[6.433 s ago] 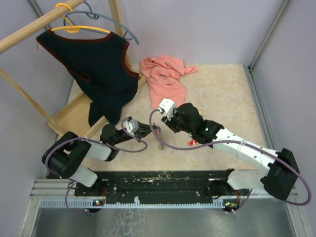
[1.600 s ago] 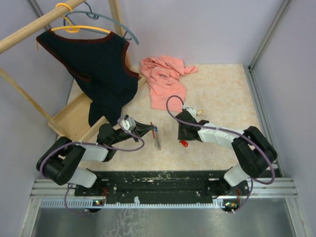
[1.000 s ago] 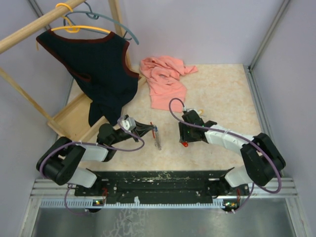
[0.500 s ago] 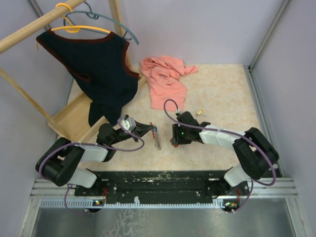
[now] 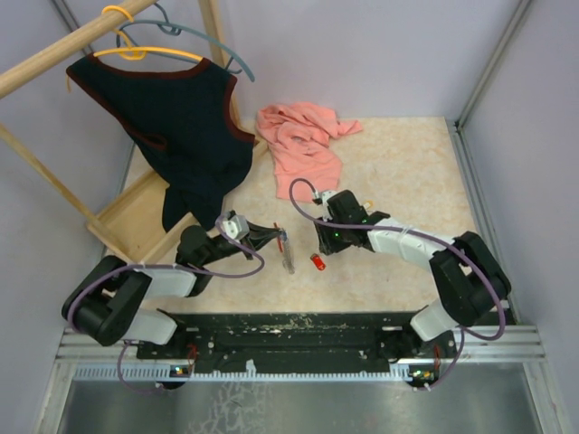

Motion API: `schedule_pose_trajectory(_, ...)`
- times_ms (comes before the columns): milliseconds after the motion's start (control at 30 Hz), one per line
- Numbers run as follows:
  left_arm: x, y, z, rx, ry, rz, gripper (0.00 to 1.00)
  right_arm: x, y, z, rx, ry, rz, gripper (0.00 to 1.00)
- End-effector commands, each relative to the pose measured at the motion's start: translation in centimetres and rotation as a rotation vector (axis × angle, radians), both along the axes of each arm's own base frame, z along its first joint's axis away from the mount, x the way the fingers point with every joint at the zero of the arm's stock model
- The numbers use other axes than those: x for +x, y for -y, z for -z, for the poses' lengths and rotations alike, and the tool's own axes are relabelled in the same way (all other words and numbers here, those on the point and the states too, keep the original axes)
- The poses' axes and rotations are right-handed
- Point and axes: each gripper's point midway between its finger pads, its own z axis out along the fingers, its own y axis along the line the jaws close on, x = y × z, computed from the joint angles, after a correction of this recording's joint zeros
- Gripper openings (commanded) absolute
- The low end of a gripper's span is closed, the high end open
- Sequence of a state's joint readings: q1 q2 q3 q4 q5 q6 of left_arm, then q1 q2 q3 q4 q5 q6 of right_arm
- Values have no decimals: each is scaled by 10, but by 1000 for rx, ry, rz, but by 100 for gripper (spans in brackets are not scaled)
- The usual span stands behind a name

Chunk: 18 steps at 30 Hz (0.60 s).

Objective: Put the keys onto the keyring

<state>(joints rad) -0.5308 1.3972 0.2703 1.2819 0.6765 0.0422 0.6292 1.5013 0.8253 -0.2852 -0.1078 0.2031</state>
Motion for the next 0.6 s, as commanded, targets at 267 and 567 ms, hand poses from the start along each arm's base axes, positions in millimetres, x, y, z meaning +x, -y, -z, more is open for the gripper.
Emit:
schedule_pose_trajectory(267,16,-28,-21,-30,80,-169,0,-1,-18,-14,-64,240,-450,37)
schedule_pose_trajectory(567,26,-42,-23,-62,74,-257,0,-10,-23,2,-179,280,-708,35)
